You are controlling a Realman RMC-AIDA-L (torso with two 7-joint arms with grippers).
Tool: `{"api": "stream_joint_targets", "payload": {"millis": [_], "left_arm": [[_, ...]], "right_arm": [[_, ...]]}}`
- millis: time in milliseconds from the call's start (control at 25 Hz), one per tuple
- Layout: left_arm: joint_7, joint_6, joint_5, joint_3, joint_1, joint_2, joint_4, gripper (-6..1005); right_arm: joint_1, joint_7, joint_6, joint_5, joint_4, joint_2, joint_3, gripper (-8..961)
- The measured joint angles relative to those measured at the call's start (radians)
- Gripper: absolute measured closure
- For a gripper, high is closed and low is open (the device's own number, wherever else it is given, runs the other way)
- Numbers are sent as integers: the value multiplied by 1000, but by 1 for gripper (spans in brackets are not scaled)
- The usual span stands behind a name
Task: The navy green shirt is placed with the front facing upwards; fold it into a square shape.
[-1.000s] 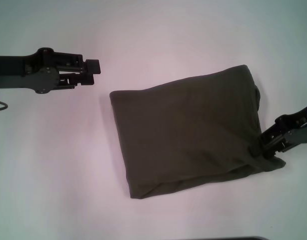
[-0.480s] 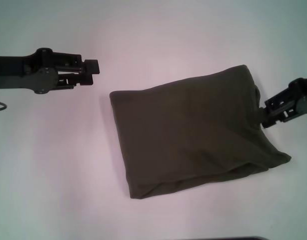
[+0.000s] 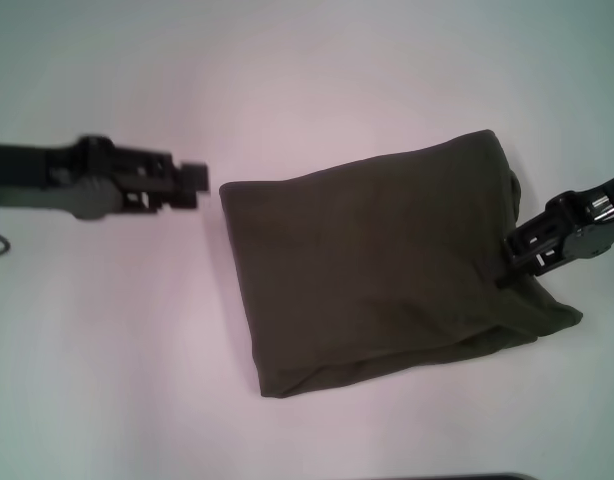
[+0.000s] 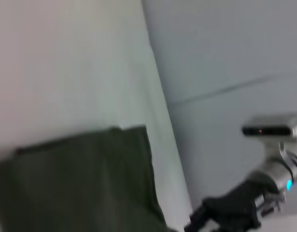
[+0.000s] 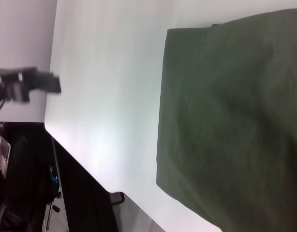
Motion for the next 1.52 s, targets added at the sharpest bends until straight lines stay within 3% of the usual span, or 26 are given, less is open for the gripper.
{"api": "stream_joint_targets", "payload": {"millis": [280,400,520,640,720,880,1040,1480,1520], "left_arm": [[27,44,-2,50,-1,-17,-1,632],[42,46,0,98,0,-37,1,724],[96,6,-3,89,2,-68,12,816],[170,-36,-8,68,5,-100,33,847],[207,-58,-9,58,0,-109,70,868],[184,-93,16,68,-25,-97,134,732],[103,-141,82,80,-27,-80,123,605],[25,-220,216,96,-28,-84,109,267],[19,-232,223,103,-28,-87,110,272]], "right_arm": [[6,-21,27,-1,43,22,-7,508],[2,-32,37,-2,47,29,-9,509],[-1,-38,50,-2,48,26,-8,509],[-4,-40,58,-2,48,22,-9,509],[-5,-43,60,-2,48,19,-8,508],[-5,-46,62,-2,44,18,-3,508],[-1,-46,59,-2,41,17,-3,509],[4,-40,53,2,40,12,-2,508],[4,-40,53,2,40,12,-2,508]]}}
